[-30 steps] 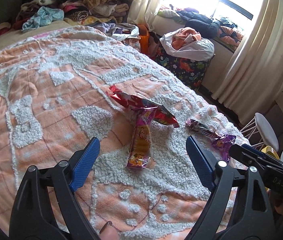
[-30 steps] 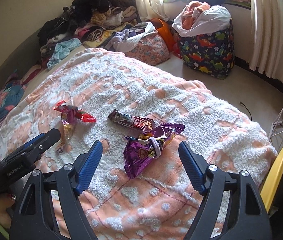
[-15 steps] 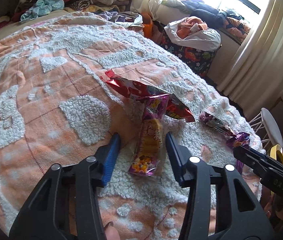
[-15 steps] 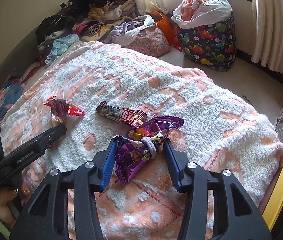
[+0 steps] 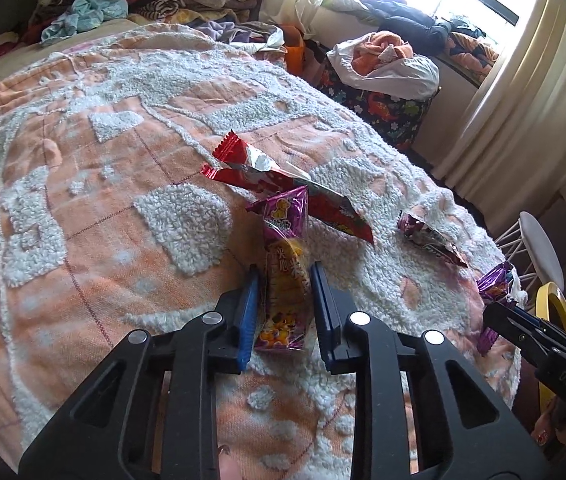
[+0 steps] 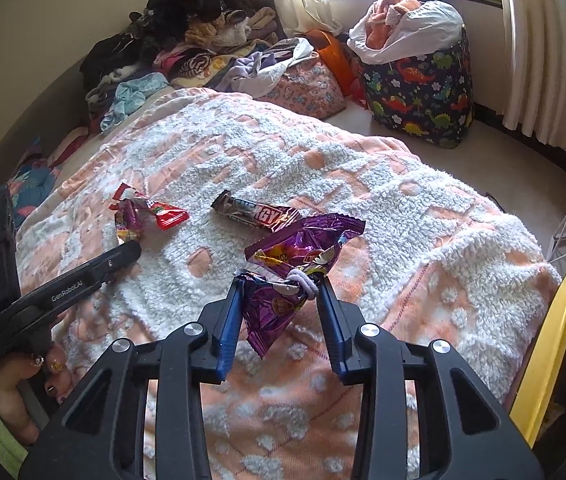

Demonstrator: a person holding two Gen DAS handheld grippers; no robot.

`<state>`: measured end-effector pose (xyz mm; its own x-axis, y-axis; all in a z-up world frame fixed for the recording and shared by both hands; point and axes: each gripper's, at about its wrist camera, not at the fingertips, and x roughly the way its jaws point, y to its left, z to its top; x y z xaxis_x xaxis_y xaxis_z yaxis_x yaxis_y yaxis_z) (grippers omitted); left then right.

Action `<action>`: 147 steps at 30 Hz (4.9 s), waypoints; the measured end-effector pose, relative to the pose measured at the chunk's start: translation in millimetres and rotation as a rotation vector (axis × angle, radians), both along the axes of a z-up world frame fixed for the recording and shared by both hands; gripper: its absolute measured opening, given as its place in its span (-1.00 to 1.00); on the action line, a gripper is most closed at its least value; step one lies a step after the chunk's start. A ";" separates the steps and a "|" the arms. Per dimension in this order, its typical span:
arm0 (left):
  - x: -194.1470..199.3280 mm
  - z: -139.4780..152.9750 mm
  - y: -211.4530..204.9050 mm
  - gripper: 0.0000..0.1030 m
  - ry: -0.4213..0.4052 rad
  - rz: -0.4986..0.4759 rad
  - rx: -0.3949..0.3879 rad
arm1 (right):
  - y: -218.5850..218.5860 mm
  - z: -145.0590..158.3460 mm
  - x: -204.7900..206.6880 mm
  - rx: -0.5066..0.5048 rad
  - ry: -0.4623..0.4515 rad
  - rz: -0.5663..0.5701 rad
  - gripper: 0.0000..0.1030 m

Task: Collect trash
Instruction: 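Grasp the pink candy packet with the left gripper while the right gripper grasps the purple wrapper, then carry the pink packet and purple wrapper over the yellow bin, then open both grippers above the bin to drop the wrappers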

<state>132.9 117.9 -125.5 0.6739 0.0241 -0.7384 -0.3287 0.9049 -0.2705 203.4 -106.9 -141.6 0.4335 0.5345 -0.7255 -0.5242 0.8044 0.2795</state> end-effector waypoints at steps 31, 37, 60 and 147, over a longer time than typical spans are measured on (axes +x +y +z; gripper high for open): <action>-19.2 49.4 -46.6 -0.65 -0.084 -0.105 0.018 | -39.1 45.6 -45.8 0.058 -0.089 -0.012 -0.33; -19.3 58.8 -64.6 -0.65 -0.100 -0.142 0.031 | -55.4 53.2 -51.2 0.059 -0.116 -0.032 -0.33; -19.3 80.0 -134.1 -0.65 -0.132 -0.295 0.076 | -124.4 67.2 -70.1 0.091 -0.164 -0.159 -0.33; 15.0 47.7 -345.7 -0.33 -0.073 -0.807 0.163 | -315.8 41.2 -78.0 0.165 -0.100 -0.583 0.03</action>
